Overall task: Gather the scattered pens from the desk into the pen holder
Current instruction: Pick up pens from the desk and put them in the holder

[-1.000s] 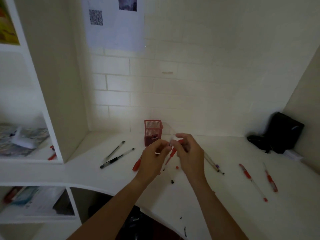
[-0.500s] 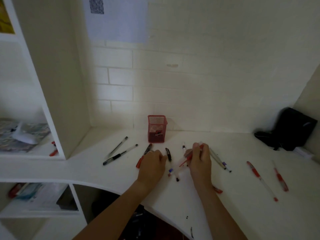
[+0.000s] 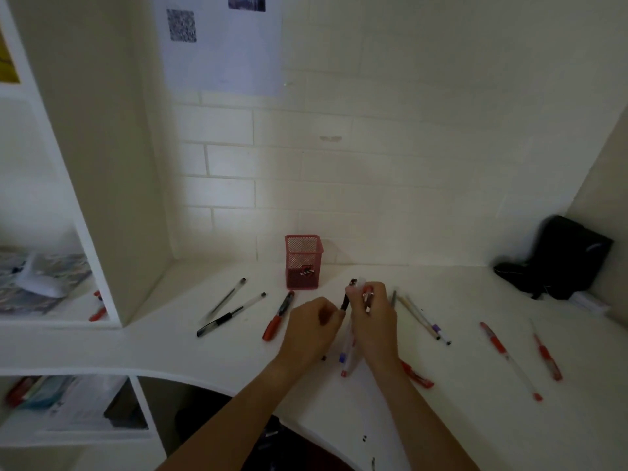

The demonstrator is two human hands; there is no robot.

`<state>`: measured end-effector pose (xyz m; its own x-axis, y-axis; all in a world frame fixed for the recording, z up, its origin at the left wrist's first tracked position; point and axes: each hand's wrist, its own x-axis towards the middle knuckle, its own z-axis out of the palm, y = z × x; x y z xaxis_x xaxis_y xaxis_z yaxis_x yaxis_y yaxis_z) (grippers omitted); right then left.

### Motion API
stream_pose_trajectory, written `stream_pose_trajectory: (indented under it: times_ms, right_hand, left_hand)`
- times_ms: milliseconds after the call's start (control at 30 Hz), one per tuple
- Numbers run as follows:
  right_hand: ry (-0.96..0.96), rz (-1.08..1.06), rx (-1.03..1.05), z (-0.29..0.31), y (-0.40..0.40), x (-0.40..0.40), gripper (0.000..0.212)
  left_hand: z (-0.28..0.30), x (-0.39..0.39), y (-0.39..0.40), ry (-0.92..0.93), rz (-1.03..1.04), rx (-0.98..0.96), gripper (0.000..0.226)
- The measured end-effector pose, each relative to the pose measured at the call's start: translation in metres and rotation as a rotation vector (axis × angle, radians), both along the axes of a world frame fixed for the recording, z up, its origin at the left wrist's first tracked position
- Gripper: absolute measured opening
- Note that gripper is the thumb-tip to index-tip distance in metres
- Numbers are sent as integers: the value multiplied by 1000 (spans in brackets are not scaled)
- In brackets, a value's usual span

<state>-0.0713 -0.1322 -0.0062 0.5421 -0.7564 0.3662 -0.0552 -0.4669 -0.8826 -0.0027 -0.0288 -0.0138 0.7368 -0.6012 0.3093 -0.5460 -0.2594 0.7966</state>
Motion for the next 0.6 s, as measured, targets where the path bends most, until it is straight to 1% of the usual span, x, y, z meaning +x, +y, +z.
stream_pose_trajectory:
  times_ms: [67, 133, 200, 333, 400, 433, 500, 600]
  right_hand:
    - [-3, -17, 8, 2, 2, 3, 27]
    - [-20, -5, 36, 5, 6, 4, 29]
    - [-19, 56, 54, 7, 6, 6, 26]
    - [43, 175, 98, 16, -2, 12, 40]
    - [95, 175, 40, 29, -5, 16, 39]
    - [97, 145, -20, 38, -6, 19, 35]
    - [-4, 34, -145, 61, -6, 26, 31]
    - [-242, -100, -259, 97, -8, 43, 27]
  left_hand:
    - [-3, -5, 6, 70, -112, -103, 16]
    - [-6, -6, 10, 86, -170, -135, 15]
    - [-7, -6, 14, 93, -170, -159, 15]
    - [1, -1, 19, 85, -160, -185, 15]
    - [3, 3, 20, 85, -141, -223, 20]
    - [4, 5, 20, 121, -110, -261, 22]
    - [1, 8, 20, 219, -23, -326, 23]
    - [-7, 8, 21, 252, 50, -343, 25]
